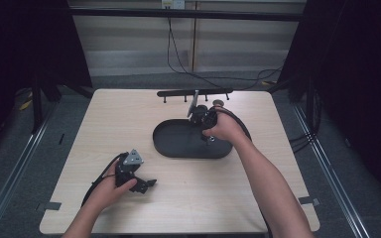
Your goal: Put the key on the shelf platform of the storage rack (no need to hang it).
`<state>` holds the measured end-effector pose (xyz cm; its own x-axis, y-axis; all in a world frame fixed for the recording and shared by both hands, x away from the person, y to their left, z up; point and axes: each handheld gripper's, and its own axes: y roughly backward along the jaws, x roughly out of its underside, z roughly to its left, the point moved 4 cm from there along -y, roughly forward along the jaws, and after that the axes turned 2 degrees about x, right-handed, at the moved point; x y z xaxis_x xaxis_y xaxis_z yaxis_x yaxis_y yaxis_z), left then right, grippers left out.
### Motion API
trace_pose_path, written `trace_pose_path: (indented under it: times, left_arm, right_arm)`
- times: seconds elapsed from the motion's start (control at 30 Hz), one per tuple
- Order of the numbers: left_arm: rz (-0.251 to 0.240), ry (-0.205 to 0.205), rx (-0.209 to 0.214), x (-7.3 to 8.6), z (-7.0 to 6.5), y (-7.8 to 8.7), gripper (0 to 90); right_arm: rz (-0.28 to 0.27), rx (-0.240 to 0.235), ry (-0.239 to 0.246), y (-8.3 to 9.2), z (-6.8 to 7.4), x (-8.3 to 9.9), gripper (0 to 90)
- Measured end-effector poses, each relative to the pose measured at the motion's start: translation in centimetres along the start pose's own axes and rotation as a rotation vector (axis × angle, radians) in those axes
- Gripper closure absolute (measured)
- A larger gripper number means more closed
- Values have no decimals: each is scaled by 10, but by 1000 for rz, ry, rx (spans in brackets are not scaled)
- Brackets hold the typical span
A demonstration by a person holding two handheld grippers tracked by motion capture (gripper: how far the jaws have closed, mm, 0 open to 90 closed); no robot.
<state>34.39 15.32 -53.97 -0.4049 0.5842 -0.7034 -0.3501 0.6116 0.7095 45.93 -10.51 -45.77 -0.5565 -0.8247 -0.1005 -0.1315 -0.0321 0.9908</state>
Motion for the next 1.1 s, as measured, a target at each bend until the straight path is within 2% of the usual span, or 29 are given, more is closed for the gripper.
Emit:
trace_pose_path:
  times: [0.47, 0.67, 1.1]
  left_arm:
    - [0, 0, 0, 0, 0, 0, 0]
    - [-1, -1, -1, 0, 0, 0, 0]
    - [-1, 0, -1, 0, 0, 0, 0]
  right_arm:
    - [-1, 32, 25, -14, -2, 0, 683]
    - [-17, 43, 34, -19, -3, -1, 683]
    - [-33, 50, 31, -27, -3, -1, 682]
